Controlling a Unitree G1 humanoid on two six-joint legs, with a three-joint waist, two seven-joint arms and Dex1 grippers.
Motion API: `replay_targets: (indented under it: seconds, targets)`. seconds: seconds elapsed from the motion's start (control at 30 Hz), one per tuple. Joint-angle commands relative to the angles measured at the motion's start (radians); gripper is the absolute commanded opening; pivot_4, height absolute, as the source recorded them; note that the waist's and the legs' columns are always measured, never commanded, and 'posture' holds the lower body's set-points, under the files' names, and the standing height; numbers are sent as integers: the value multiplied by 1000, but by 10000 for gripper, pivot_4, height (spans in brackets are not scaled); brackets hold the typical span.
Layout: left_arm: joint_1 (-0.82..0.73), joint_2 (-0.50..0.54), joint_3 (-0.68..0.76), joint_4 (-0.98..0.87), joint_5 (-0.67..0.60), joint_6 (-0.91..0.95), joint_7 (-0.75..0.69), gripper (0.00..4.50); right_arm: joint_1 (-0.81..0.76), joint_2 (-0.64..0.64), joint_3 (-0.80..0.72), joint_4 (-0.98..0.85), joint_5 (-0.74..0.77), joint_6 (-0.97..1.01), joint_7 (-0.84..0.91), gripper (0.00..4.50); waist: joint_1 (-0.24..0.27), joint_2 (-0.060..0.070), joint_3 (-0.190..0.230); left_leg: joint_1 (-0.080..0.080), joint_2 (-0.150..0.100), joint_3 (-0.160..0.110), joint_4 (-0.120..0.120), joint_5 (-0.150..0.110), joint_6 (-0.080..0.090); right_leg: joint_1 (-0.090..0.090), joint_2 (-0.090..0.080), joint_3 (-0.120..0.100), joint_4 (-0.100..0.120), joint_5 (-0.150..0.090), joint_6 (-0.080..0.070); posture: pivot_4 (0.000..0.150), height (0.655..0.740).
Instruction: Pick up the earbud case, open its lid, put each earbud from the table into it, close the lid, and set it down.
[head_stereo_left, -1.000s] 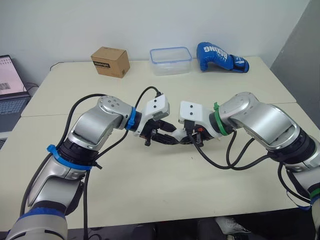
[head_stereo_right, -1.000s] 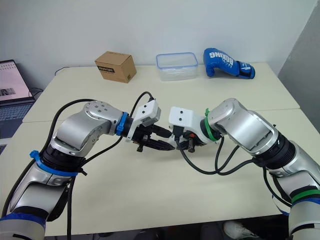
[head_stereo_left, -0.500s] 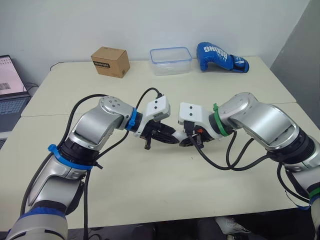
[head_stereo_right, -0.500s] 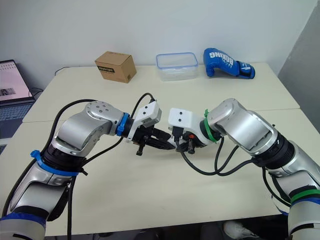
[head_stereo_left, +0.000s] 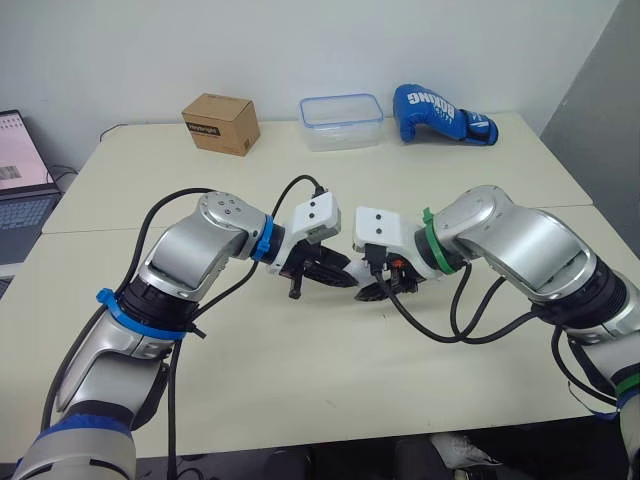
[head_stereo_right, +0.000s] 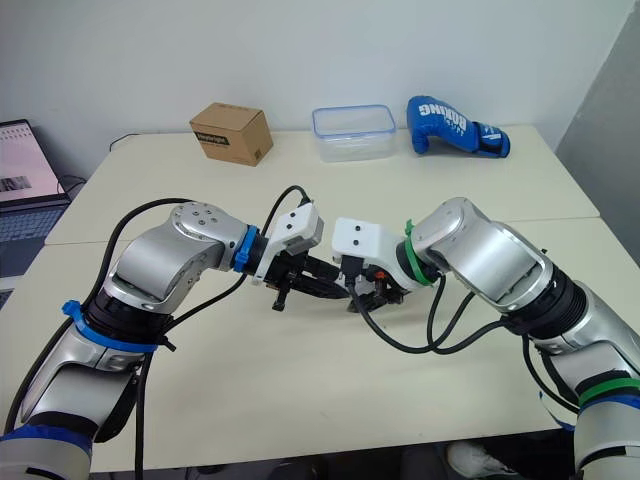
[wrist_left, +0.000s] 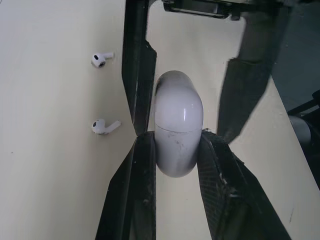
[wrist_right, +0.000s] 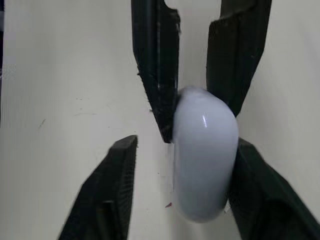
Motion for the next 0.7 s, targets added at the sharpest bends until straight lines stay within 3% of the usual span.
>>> replay_targets:
  seconds: [0.03,0.23,0.43,0.7]
  targets:
    - [21,-4,63,-36,-25,-33,22,7852,-5,-16,-70,-24,10,-46,10,35645,0,0,0,0,0,0,0,0,0,0,0,0,0,0,0,1500,7307]
    - [164,-8,207,-85,-120,-113,24,7852,117,-52,-213,3,47,-176,38,35645,2,0,0,0,0,0,0,0,0,0,0,0,-1,0,0,1500,7307]
    - [327,-49,360,-119,-198,-221,80,7852,269,-9,-431,30,202,-214,57,35645,4,0,0,0,0,1,0,0,0,0,-1,0,0,0,0,1500,7307]
    - [460,-110,414,-132,-239,-325,111,7852,339,66,-565,11,334,-197,-16,35645,5,0,0,0,0,1,0,0,0,0,-1,0,0,0,-1,1500,7307]
